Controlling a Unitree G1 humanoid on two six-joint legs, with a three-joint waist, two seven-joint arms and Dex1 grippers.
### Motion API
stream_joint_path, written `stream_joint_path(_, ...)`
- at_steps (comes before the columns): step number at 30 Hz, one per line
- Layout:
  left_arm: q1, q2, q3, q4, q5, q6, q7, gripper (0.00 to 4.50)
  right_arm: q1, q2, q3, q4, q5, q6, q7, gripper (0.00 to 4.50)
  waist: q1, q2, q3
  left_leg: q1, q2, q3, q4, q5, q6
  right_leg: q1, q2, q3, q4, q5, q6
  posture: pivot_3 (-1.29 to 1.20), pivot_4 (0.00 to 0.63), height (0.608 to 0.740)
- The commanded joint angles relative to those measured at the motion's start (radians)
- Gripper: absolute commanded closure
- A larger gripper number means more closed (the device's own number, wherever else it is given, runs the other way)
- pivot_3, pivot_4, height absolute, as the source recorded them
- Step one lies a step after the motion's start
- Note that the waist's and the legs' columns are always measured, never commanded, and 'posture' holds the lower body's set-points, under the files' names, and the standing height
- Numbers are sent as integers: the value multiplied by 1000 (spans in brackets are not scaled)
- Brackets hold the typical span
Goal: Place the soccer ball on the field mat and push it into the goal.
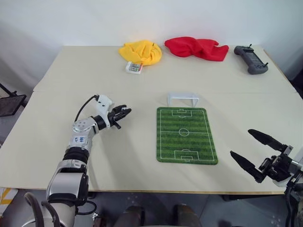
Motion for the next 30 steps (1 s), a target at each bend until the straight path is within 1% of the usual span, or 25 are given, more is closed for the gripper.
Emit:
stream_joint_path(1,26,4,-153,-324,-38,146,-197,3647,81,-86,-82,11,45,7,161,0,6,0,0,-1,0,0,0,0,1,0,0,0,-1,0,1,0,150,740)
stream_joint_path(3,37,-6,-259,-447,-11,227,-249,3647,128,-136,-114,46,56,14,261,0,7,0,0,-1,-1,-1,0,0,2,1,-1,0,-2,1,2,0,150,740)
stream_joint_path(7,37,-120,-369,-535,23,327,-172,3647,140,-189,-163,153,42,-6,347,0,1,0,0,-1,-2,2,2,0,4,3,-1,3,-4,2,3,0,150,740)
stream_joint_path(9,46,-168,-419,-535,62,313,-143,3647,136,-190,-178,177,35,-15,358,0,-5,-1,0,0,-2,5,2,0,5,2,-1,4,-4,2,3,0,150,740)
stream_joint_path(11,54,-199,-467,-505,139,243,-87,3647,137,-179,-186,175,31,-21,354,0,-8,-1,1,2,-1,8,1,0,5,2,0,6,-4,2,3,0,150,740)
stream_joint_path(14,76,-254,-491,-475,182,213,-10,3647,155,-151,-188,138,27,-22,337,0,-5,-1,1,3,1,13,0,0,5,1,1,9,-4,2,2,0,150,740)
stream_joint_path(17,91,-268,-506,-475,217,193,22,3647,179,-120,-190,98,24,-18,318,0,1,-1,1,2,1,13,1,0,5,1,1,9,-4,2,2,0,150,740)
stream_joint_path(21,116,-267,-507,-505,224,219,39,3647,204,-88,-185,65,16,-19,302,0,5,-1,1,2,0,13,1,0,5,1,1,10,-4,3,2,0,150,740)
stream_joint_path(26,153,-237,-532,-528,265,183,49,3647,186,-75,-171,56,9,-17,278,0,4,-1,0,2,0,13,1,-1,5,1,0,10,-4,3,2,0,150,740)
stream_joint_path(30,165,-247,-532,-546,277,189,69,3647,180,-66,-159,50,1,-18,270,0,4,-1,0,2,0,13,1,-1,5,1,0,10,-4,3,2,0,150,740)
